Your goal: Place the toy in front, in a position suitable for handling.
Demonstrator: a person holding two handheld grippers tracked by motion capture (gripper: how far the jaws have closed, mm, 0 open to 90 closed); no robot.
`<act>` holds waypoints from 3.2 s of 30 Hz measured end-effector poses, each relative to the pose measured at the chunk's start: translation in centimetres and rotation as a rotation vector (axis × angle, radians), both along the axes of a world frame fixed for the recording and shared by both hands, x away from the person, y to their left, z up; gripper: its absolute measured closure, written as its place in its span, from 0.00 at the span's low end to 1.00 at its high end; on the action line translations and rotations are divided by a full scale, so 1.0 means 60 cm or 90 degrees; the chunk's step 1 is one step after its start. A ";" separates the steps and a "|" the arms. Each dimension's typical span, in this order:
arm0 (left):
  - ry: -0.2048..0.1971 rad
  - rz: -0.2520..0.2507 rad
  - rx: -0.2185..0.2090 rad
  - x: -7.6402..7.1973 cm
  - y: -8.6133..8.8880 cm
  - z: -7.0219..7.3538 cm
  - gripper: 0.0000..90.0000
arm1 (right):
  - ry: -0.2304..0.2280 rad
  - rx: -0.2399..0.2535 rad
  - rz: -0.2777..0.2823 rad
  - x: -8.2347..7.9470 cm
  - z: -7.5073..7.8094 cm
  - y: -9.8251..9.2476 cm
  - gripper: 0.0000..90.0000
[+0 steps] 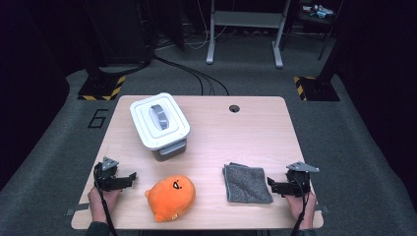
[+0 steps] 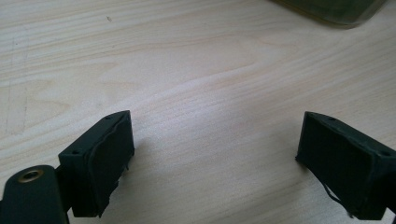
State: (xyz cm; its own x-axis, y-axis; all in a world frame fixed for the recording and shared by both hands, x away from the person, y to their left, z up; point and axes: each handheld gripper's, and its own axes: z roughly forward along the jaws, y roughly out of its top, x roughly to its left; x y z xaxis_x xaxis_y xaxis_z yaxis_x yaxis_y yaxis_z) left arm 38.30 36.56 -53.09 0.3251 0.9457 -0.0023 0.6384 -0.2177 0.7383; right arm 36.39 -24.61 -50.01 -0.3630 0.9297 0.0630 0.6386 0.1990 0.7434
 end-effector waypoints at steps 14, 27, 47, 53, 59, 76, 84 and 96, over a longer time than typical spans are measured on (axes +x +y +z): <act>0.002 -0.001 0.001 0.000 0.000 0.000 0.12 | 0.001 0.010 0.073 -0.003 0.017 0.060 0.02; 0.000 0.000 0.000 0.000 0.000 0.000 0.12 | 0.031 -0.007 0.135 -0.001 0.006 0.125 0.00; -0.002 0.003 -0.002 0.000 -0.001 -0.001 0.12 | 0.044 -0.065 0.136 -0.001 -0.015 0.158 0.44; -0.003 0.005 -0.003 0.000 -0.001 -0.001 0.12 | 0.035 -0.064 0.133 -0.001 -0.017 0.156 0.58; -0.003 0.005 -0.003 0.000 -0.001 -0.001 0.12 | 0.033 -0.060 0.127 -0.004 -0.018 0.154 0.71; -0.004 0.005 -0.004 0.000 -0.001 -0.001 0.12 | 0.006 -0.049 0.122 -0.009 0.000 0.139 0.81; -0.004 0.005 -0.003 0.000 -0.001 -0.001 0.12 | -0.010 -0.045 0.106 -0.006 0.017 0.125 0.80; -0.003 0.005 -0.004 0.000 -0.001 -0.001 0.12 | -0.030 -0.050 0.070 0.006 0.039 0.092 0.80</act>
